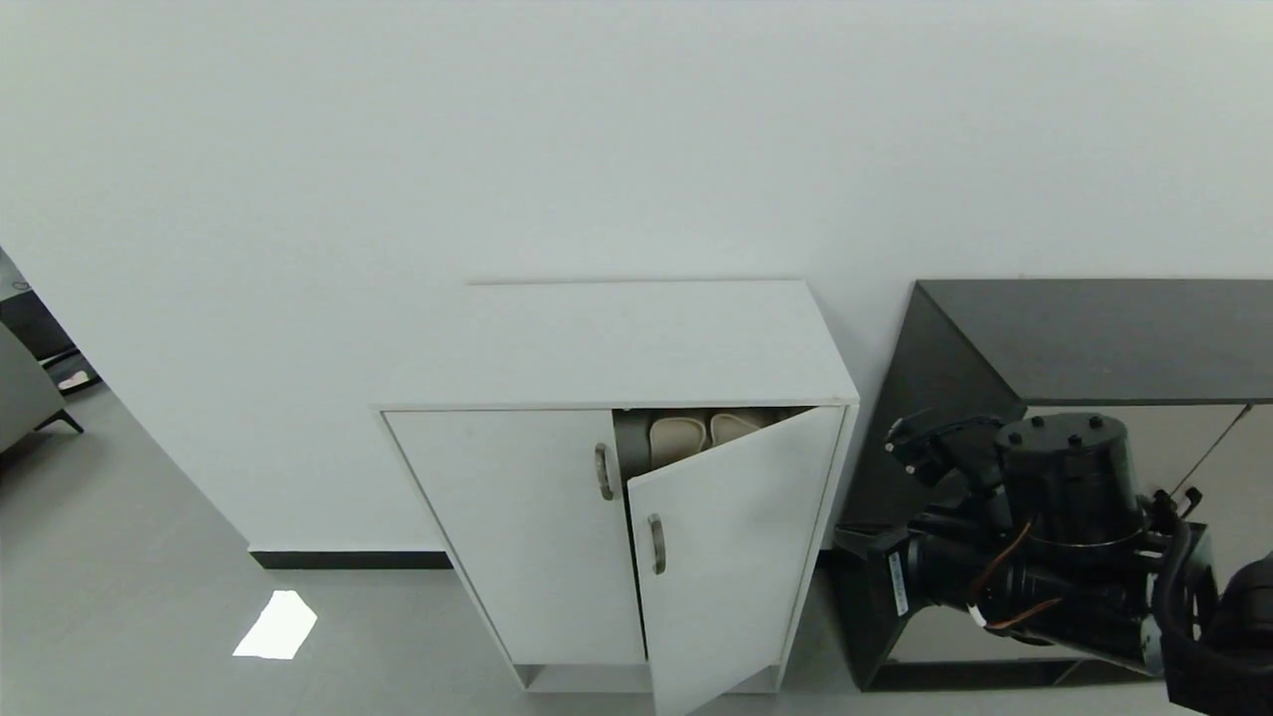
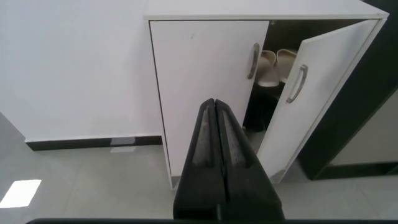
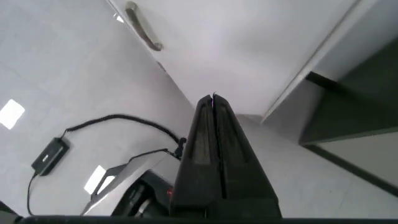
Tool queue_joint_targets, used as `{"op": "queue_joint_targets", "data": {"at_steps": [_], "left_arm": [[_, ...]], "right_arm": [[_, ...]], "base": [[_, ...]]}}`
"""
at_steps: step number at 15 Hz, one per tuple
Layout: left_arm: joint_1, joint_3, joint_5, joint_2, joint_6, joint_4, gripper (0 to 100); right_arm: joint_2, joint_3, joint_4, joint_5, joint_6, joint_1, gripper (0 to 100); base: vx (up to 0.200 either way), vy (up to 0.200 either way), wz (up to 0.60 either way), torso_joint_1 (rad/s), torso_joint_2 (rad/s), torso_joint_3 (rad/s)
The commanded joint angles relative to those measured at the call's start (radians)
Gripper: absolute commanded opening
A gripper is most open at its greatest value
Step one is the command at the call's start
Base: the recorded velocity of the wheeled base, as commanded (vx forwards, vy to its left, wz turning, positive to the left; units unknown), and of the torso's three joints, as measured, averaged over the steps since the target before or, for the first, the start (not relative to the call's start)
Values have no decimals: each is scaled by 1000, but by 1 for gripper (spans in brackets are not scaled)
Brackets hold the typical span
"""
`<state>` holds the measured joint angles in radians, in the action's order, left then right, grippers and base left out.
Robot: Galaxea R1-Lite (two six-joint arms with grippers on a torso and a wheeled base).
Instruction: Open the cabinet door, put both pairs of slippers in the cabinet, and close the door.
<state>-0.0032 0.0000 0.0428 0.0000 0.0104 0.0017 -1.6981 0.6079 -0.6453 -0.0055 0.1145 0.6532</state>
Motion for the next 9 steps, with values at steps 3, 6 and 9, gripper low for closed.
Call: {"op": "queue_joint_targets", "data": {"at_steps": [3, 6, 9], "left_arm": [[0, 0, 0, 2, 0, 0, 0], [0, 0, 0, 2, 0, 0, 0], [-1, 0, 0, 2, 2, 0, 0]], "right_arm": [[-209, 55, -154, -1, -1, 6, 0], [-299, 130, -178, -2, -2, 6, 0], [-403, 262, -177, -2, -1, -9, 0]], "base": [[0, 0, 0, 0, 0, 0], [0, 0, 0, 0, 0, 0], [0, 0, 0, 0, 0, 0]]}}
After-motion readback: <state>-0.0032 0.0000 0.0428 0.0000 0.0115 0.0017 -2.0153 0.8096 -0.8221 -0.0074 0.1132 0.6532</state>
